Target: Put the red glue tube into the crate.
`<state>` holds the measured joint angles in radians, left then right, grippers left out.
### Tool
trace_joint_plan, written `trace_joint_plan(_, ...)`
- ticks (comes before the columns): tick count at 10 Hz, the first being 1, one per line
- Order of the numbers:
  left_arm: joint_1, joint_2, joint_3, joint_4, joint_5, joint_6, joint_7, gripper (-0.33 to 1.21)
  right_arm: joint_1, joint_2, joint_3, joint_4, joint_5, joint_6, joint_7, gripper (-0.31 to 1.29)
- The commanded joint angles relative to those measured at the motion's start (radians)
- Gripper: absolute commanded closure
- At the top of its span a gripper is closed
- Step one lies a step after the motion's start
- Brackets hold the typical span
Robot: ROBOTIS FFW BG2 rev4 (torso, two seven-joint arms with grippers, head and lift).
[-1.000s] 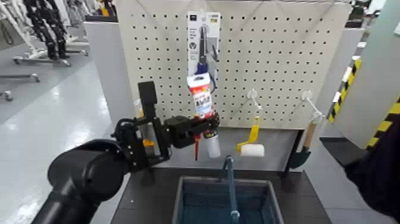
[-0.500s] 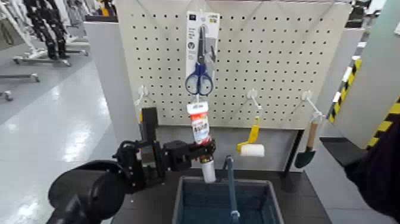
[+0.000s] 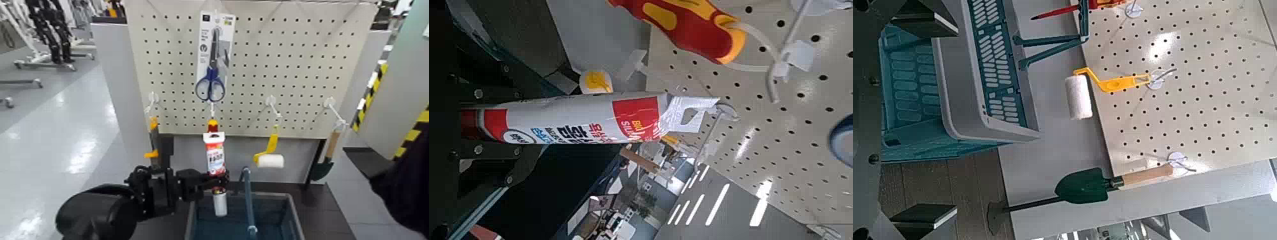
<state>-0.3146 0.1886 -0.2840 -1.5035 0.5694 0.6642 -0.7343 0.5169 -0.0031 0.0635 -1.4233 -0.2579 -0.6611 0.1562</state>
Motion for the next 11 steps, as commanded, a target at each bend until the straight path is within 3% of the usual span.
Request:
trace_joint_plan(1, 0.0, -0.005, -0.021, 0.043, -0.019, -0.002, -0.016, 1.18, 0.0, 0.123, 0.001, 0.0, 0.0, 0.0, 0.0, 0.06)
trace_joint_plan(9, 0.002, -0.012, -0.055, 0.109, -0.052, -0.002, -0.046, 1.18, -0.002, 0.121, -0.001, 0.001, -0.003, -0.005, 0.0, 0.06)
trace_joint_plan(10, 0.002, -0.012, -0.055, 0.109, -0.057, 0.008, -0.048, 1.1, -0.002, 0.123, -0.001, 0.001, -0.003, -0.005, 0.0, 0.06)
trace_joint_plan(11, 0.002, -0.012, -0.05, 0.111, -0.057, 0.012, -0.056, 0.52, -0.002, 0.123, -0.001, 0.001, -0.004, -0.005, 0.0, 0.06)
